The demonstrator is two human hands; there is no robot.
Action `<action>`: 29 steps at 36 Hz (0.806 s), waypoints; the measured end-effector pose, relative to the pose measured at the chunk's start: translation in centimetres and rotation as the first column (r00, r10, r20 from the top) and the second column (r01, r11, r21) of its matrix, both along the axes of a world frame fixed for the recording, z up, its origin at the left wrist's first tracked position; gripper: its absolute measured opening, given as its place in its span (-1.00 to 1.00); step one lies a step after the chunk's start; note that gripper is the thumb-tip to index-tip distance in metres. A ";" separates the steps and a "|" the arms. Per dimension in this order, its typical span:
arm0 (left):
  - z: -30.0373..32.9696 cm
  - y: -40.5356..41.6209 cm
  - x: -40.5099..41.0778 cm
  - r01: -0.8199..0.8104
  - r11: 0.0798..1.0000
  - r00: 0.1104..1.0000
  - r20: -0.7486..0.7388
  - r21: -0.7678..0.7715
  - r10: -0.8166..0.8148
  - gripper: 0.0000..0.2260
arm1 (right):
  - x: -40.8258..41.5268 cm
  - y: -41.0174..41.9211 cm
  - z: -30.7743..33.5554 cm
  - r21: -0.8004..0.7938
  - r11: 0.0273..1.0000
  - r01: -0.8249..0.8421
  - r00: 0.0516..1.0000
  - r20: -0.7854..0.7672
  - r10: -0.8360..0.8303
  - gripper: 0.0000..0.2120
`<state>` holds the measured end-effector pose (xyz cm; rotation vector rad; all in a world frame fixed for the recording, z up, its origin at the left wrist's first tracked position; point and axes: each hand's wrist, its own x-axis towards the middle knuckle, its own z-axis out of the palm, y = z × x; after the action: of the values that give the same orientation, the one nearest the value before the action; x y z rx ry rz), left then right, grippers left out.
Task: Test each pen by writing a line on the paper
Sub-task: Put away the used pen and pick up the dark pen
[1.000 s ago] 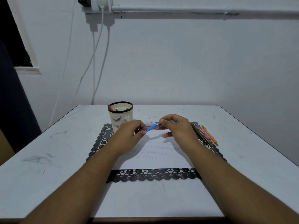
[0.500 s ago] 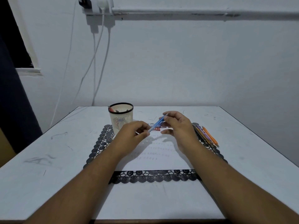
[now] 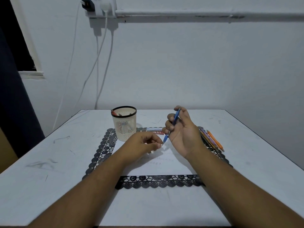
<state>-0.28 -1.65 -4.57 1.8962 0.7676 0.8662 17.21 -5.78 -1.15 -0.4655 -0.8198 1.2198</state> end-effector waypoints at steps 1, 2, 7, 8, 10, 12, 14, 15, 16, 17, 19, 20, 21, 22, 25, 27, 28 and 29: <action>0.0 0.0 0.1 -0.007 1.000 1.000 0.000 0.006 0.007 -0.92 | 0.2 0.0 0.1 0.002 0.999 -0.038 0.998 -0.040 0.038 -0.78; 0.0 0.1 0.1 -0.012 1.000 1.000 -0.004 0.019 0.012 -0.92 | 0.3 -0.1 0.1 0.006 0.998 -0.069 0.995 -0.073 0.069 -0.75; -0.2 0.6 0.2 -0.022 0.997 1.000 -0.017 0.072 0.023 -0.93 | 0.8 -0.2 0.1 0.027 0.993 -0.113 0.984 -0.139 0.116 -0.66; -0.2 0.6 0.2 -0.027 0.996 0.999 -0.025 0.088 0.029 -0.93 | 0.9 -0.2 0.1 0.030 0.992 -0.122 0.982 -0.145 0.125 -0.66; -0.2 0.7 0.1 -0.039 0.992 0.998 -0.037 0.116 0.044 -0.93 | 0.9 -0.2 0.1 0.038 0.989 -0.141 0.978 -0.152 0.145 -0.65; -0.2 0.7 0.1 -0.042 0.992 0.998 -0.039 0.123 0.047 -0.93 | 0.9 -0.3 0.1 0.044 0.988 -0.150 0.974 -0.162 0.156 -0.66; -0.2 0.6 0.0 -0.042 0.991 0.998 -0.039 0.125 0.047 -0.92 | 0.8 -0.3 0.0 0.045 0.987 -0.151 0.973 -0.168 0.157 -0.66; -0.2 0.6 0.1 -0.043 0.991 0.998 -0.041 0.126 0.048 -0.92 | 0.8 -0.4 0.0 0.045 0.987 -0.151 0.973 -0.167 0.157 -0.66; -0.2 0.6 0.1 -0.044 0.991 0.998 -0.041 0.127 0.050 -0.92 | 0.8 -0.3 0.0 0.045 0.988 -0.150 0.974 -0.165 0.156 -0.67; -0.2 0.6 0.1 -0.046 0.991 0.998 -0.041 0.128 0.051 -0.91 | 0.8 -0.3 0.0 0.045 0.988 -0.150 0.974 -0.163 0.156 -0.67; -0.2 0.7 0.1 -0.048 0.990 0.998 -0.044 0.133 0.054 -0.91 | 0.9 -0.2 -0.1 0.048 0.987 -0.156 0.974 -0.159 0.162 -0.68; -0.3 0.7 0.0 -0.049 0.989 0.997 -0.047 0.136 0.056 -0.92 | 0.9 -0.2 -0.1 0.050 0.986 -0.161 0.974 -0.157 0.166 -0.69; -0.3 0.7 0.0 -0.051 0.989 0.997 -0.048 0.139 0.058 -0.92 | 1.0 -0.2 -0.1 0.053 0.985 -0.166 0.973 -0.154 0.173 -0.70; -0.3 0.7 0.0 -0.052 0.989 0.997 -0.048 0.138 0.059 -0.92 | 1.0 -0.1 -0.2 0.056 0.984 -0.172 0.973 -0.150 0.178 -0.71; -0.3 0.8 0.0 -0.050 0.990 0.998 -0.043 0.135 0.056 -0.91 | 1.1 -0.1 -0.2 0.069 0.981 -0.180 0.972 -0.141 0.189 -0.71; -0.3 0.7 0.1 -0.049 0.990 0.998 -0.043 0.134 0.055 -0.91 | 1.1 -0.1 -0.3 0.072 0.981 -0.178 0.972 -0.141 0.187 -0.70; -0.3 0.7 0.1 -0.048 0.990 0.998 -0.042 0.132 0.054 -0.92 | 1.1 -0.1 -0.3 0.071 0.982 -0.178 0.972 -0.141 0.186 -0.70; -0.3 0.7 0.1 -0.047 0.991 0.998 -0.040 0.129 0.052 -0.92 | 1.1 -0.1 -0.3 0.070 0.981 -0.180 0.972 -0.141 0.188 -0.70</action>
<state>-0.21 -0.94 -4.90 2.0222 0.8050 0.9271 18.27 -5.84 -1.49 -0.2533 -0.7819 1.3809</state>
